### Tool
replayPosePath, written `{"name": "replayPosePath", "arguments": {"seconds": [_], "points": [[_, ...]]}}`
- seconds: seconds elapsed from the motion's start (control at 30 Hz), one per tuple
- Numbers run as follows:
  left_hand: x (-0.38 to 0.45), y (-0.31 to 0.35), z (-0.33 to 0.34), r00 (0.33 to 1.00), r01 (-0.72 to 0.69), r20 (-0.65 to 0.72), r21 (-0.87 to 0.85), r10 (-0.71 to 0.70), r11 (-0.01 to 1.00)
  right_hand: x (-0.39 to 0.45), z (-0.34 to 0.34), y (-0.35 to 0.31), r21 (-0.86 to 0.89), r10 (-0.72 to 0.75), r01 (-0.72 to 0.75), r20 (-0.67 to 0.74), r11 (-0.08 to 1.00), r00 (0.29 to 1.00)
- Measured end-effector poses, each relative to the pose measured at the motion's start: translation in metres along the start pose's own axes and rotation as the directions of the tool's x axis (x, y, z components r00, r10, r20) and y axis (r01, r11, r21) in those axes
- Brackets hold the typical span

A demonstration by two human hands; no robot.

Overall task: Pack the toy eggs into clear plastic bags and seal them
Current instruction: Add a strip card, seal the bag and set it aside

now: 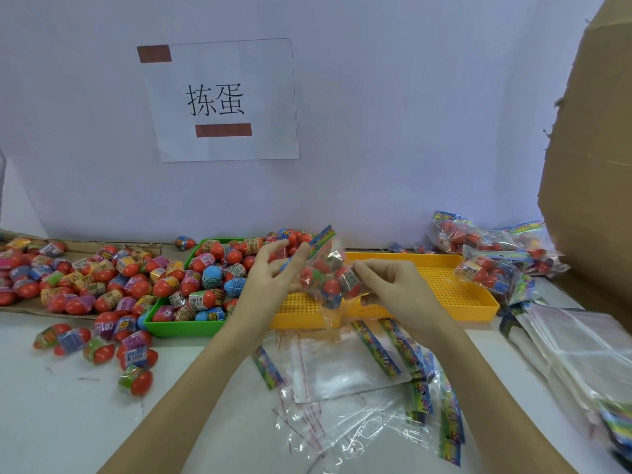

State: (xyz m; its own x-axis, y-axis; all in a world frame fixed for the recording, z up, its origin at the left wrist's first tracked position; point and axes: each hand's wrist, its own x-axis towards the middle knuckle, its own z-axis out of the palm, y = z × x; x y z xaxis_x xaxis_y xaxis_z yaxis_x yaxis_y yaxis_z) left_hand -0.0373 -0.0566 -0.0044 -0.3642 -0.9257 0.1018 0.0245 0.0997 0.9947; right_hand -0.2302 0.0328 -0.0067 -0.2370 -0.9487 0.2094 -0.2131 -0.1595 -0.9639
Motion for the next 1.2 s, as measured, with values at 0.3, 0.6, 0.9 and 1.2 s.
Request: {"name": "replayPosePath", "arguments": {"seconds": [0.3,0.6,0.9,1.2], "points": [[0.005,-0.005,-0.012,1.0,-0.023,0.011,-0.105,0.024,0.994,0.002,0.009,0.004,-0.344,-0.181,0.135,-0.107,0.929,0.978],[0.004,-0.008,-0.008,0.992,0.005,-0.118,-0.285,-0.041,0.959,0.002,0.014,-0.001,0.145,0.067,-0.041,-0.174,0.989,0.982],[0.006,-0.009,-0.006,0.961,-0.102,-0.274,-0.259,0.028,0.96,0.0,0.018,0.004,0.152,0.15,-0.175,0.164,0.973,0.975],[0.007,-0.011,-0.008,0.962,-0.099,-0.271,-0.279,0.021,0.955,-0.003,0.01,-0.004,0.262,0.208,-0.305,0.342,0.915,0.916]]}}
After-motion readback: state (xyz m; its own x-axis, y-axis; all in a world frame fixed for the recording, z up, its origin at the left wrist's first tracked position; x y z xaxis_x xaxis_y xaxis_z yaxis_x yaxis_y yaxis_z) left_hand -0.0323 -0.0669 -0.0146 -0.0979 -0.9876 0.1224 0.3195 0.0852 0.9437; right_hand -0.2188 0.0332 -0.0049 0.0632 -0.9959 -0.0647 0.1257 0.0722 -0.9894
